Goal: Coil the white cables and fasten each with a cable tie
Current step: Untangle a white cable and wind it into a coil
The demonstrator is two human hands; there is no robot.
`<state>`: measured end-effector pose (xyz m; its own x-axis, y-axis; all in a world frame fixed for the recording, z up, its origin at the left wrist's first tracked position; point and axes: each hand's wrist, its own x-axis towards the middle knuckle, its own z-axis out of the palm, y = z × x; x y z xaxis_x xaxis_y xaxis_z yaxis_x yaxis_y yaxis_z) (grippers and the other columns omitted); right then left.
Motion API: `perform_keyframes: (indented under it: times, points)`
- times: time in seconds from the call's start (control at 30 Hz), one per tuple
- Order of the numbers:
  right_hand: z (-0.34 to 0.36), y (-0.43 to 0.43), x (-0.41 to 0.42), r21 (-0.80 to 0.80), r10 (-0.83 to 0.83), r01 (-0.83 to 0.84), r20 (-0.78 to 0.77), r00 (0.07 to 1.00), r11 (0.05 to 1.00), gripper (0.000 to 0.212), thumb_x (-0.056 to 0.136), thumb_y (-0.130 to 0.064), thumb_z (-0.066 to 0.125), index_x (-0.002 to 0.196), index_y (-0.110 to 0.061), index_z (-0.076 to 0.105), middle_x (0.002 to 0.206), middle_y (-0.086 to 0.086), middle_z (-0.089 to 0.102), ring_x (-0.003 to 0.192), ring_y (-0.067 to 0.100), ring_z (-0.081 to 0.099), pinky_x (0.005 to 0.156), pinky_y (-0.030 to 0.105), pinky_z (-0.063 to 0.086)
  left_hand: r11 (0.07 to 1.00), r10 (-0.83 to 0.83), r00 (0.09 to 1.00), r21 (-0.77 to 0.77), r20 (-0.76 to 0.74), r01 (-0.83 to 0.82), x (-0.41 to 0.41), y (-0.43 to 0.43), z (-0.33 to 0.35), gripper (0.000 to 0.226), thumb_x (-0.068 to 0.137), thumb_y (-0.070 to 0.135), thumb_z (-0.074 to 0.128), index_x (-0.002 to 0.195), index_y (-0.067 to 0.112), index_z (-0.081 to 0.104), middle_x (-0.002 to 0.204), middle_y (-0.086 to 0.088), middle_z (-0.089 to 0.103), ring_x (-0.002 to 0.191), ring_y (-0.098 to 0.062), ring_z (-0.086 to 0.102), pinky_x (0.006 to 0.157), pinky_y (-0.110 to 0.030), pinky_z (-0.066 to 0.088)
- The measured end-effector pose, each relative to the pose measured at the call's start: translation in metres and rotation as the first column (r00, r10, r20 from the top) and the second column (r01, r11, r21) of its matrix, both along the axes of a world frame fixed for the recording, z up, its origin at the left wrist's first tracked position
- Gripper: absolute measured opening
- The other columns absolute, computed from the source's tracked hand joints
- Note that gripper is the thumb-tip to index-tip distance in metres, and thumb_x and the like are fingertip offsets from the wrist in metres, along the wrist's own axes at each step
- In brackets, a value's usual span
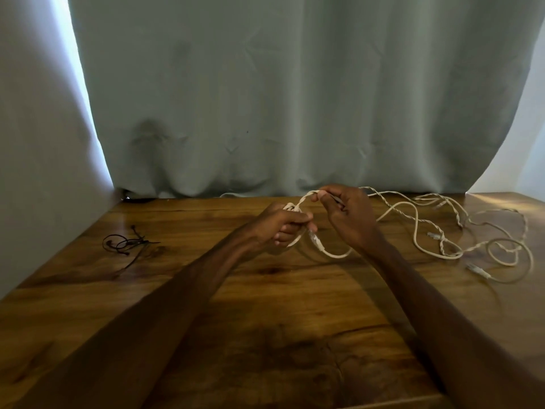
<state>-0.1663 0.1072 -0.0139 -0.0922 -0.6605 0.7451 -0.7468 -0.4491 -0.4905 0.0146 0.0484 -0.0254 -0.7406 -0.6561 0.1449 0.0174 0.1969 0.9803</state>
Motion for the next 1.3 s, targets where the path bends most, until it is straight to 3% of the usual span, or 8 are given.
perform_keyframes:
  times: [0.27,0.43,0.57,0.7,0.83,1.0,1.13,1.3]
  points:
    - [-0.016,-0.011,0.011,0.220,-0.022,-0.001,0.100,0.995,0.975,0.029,0.104,-0.018,0.050,0.083,-0.012,0.069,0.073,-0.002,0.068,0.075,0.021,0.066,0.076,0.048,0.052,0.989,0.042,0.993,0.146,-0.107,-0.026,-0.009,0.020,0.004,0.029,0.108,0.020,0.046,0.088,0.007,0.063,0.047,0.010,0.033,0.036,-0.003,0.030,0.036,-0.017,0.026]
    - [-0.025,-0.012,0.024,0.131,-0.046,0.010,0.274,0.961,0.991,0.024,0.101,-0.012,0.048,0.089,-0.009,0.068,0.083,0.004,0.071,0.080,0.020,0.066,0.074,0.041,0.052,0.963,0.004,0.984,0.265,-0.178,0.044,-0.014,0.025,0.009,0.034,0.108,0.030,0.045,0.077,0.020,0.053,0.045,0.014,0.030,0.034,-0.001,0.025,0.035,-0.016,0.024]
    - [-0.023,-0.010,0.025,0.095,0.133,-0.201,0.471,0.872,0.975,0.026,0.103,-0.022,0.047,0.093,-0.004,0.064,0.083,0.023,0.068,0.076,0.032,0.068,0.067,0.053,0.055,0.894,-0.098,0.952,0.396,-0.291,0.213,-0.015,0.025,0.013,0.037,0.106,0.038,0.045,0.072,0.023,0.048,0.043,0.016,0.029,0.031,-0.001,0.025,0.033,-0.015,0.022]
    - [-0.022,-0.003,0.031,0.053,0.264,-0.389,0.650,0.712,0.920,0.027,0.109,-0.012,0.043,0.102,0.010,0.058,0.078,0.016,0.070,0.066,0.025,0.072,0.051,0.032,0.057,0.800,-0.164,0.902,0.481,-0.399,0.358,-0.019,0.028,0.009,0.039,0.106,0.038,0.046,0.070,0.023,0.044,0.041,0.015,0.030,0.029,-0.002,0.027,0.031,-0.015,0.020]
    - [-0.020,-0.002,0.036,-0.010,0.255,-0.320,0.625,0.738,0.948,0.025,0.109,-0.013,0.042,0.099,0.000,0.061,0.070,-0.001,0.071,0.061,0.012,0.070,0.051,0.024,0.054,0.772,-0.183,0.875,0.485,-0.448,0.410,-0.020,0.034,0.008,0.044,0.106,0.037,0.049,0.066,0.024,0.039,0.040,0.014,0.030,0.028,-0.003,0.027,0.030,-0.016,0.021]
    - [-0.025,-0.006,0.037,-0.017,0.280,-0.327,0.561,0.779,0.945,0.027,0.109,-0.017,0.045,0.099,0.005,0.059,0.069,-0.001,0.066,0.059,0.014,0.068,0.048,0.024,0.052,0.797,-0.117,0.905,0.505,-0.410,0.332,-0.023,0.038,0.005,0.057,0.104,0.037,0.057,0.055,0.022,0.033,0.039,0.010,0.030,0.028,-0.004,0.029,0.030,-0.019,0.029]
    - [-0.024,-0.001,0.037,0.023,0.116,-0.126,0.257,0.959,0.992,0.033,0.109,-0.015,0.040,0.087,0.000,0.059,0.058,-0.004,0.062,0.047,0.010,0.062,0.040,0.019,0.048,0.813,-0.079,0.909,0.501,-0.410,0.297,-0.028,0.039,0.004,0.054,0.105,0.035,0.056,0.056,0.021,0.036,0.041,0.010,0.031,0.030,-0.004,0.031,0.031,-0.019,0.031]
    - [-0.023,-0.007,0.022,0.153,0.168,-0.197,0.185,0.968,0.968,0.033,0.109,-0.018,0.036,0.099,-0.002,0.064,0.072,0.004,0.074,0.059,0.012,0.071,0.049,0.023,0.057,0.767,-0.021,0.849,0.536,-0.529,0.353,-0.028,0.035,0.011,0.036,0.104,0.029,0.049,0.069,0.023,0.044,0.045,0.013,0.032,0.032,-0.003,0.030,0.033,-0.016,0.026]
